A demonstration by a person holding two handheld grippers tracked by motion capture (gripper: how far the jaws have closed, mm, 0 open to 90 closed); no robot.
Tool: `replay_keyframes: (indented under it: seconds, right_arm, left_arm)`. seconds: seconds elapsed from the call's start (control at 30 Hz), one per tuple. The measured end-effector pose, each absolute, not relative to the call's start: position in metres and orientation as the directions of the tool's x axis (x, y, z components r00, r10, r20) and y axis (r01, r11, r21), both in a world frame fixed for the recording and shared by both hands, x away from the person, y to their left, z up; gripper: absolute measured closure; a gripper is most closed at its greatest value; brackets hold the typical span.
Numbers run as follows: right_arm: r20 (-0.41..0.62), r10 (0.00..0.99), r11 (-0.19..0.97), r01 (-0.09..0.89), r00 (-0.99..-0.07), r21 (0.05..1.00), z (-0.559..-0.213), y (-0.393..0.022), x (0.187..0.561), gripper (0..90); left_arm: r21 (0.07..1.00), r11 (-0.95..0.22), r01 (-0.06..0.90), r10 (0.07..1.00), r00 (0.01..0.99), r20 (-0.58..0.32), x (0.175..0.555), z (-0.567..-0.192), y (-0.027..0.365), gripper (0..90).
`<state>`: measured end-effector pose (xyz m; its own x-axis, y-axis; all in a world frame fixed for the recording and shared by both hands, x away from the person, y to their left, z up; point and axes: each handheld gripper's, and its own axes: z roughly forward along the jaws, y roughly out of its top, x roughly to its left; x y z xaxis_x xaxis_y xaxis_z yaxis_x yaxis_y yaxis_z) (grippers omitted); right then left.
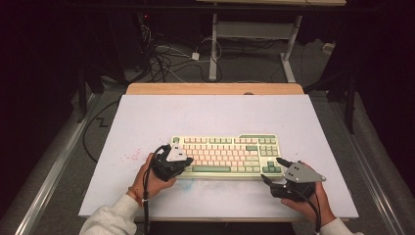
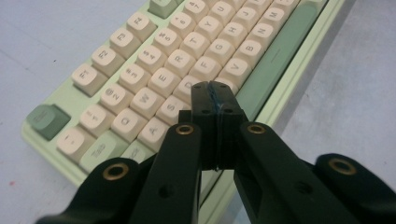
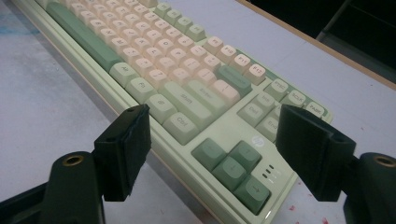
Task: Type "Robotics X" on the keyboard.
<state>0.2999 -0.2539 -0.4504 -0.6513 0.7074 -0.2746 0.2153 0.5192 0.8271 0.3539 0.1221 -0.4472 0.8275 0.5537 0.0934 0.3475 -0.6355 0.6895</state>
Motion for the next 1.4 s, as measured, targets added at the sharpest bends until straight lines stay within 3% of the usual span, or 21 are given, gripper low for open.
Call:
replay_keyframes:
  seconds: [0.4, 1.4]
  right_arm:
    - [-0.276, 0.7, 0.527, 0.216, -0.659, 0.822, -0.452, -0.254, 0.3, 27.2]
    - [-0.287, 0.679, 0.554, 0.214, -0.676, 0.804, -0.454, -0.25, 0.299, 27.6]
  left_arm:
    - [0.648, -0.686, 0.331, 0.513, 0.851, 0.108, 0.368, -0.452, 0.097, 86.9]
    - [0.631, -0.705, 0.323, 0.503, 0.855, 0.124, 0.369, -0.451, 0.097, 84.7]
